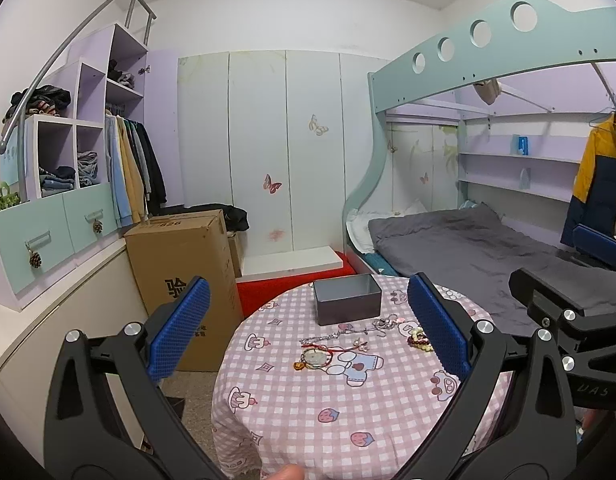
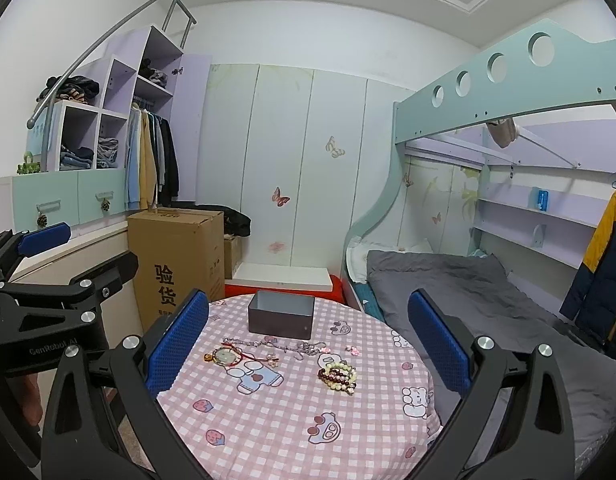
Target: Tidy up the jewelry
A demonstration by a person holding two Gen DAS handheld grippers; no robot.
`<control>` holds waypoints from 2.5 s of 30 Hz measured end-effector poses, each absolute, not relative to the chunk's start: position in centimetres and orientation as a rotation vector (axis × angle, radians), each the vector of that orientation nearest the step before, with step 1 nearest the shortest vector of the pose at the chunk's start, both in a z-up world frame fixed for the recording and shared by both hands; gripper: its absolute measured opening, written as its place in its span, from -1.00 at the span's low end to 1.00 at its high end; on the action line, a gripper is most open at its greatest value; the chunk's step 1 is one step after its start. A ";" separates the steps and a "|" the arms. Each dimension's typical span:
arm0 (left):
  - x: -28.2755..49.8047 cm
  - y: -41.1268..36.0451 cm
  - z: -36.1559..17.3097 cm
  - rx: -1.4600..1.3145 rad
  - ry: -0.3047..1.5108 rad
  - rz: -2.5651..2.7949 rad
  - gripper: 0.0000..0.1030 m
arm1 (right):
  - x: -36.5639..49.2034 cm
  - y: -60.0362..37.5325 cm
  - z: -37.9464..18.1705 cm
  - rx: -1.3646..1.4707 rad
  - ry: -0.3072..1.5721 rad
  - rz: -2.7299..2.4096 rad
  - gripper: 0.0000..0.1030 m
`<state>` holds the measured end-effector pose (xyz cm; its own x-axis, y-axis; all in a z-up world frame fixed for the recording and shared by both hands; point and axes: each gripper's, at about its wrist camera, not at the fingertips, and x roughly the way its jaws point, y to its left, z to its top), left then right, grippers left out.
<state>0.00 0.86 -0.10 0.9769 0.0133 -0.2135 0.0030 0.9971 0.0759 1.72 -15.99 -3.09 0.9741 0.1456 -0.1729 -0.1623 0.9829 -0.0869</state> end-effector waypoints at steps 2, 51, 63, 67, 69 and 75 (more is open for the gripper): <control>0.2 0.0 -0.8 0.074 0.223 0.001 0.88 | 2.2 -16.4 -3.0 -0.101 0.175 0.157 0.86; 7.6 0.5 -3.5 0.061 0.312 -0.002 0.88 | 9.7 -15.7 -4.5 -0.103 0.282 0.172 0.86; 8.7 0.5 -3.6 0.063 0.309 0.011 0.88 | 10.5 -15.4 -4.8 -0.105 0.292 0.168 0.86; 9.1 0.6 -3.8 0.061 0.312 0.016 0.88 | 11.0 -15.3 -4.9 -0.106 0.299 0.172 0.86; 9.2 0.6 -3.9 0.058 0.317 0.017 0.88 | 11.3 -15.2 -4.9 -0.106 0.302 0.174 0.86; 9.6 0.7 -4.1 0.054 0.323 0.017 0.88 | 11.5 -14.9 -5.1 -0.110 0.306 0.171 0.86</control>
<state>9.60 0.72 -4.10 0.9482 0.0254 -0.3167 -0.0083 0.9984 0.0553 11.46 -14.90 -5.13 0.9393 0.1510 -0.3081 -0.1843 0.9795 -0.0818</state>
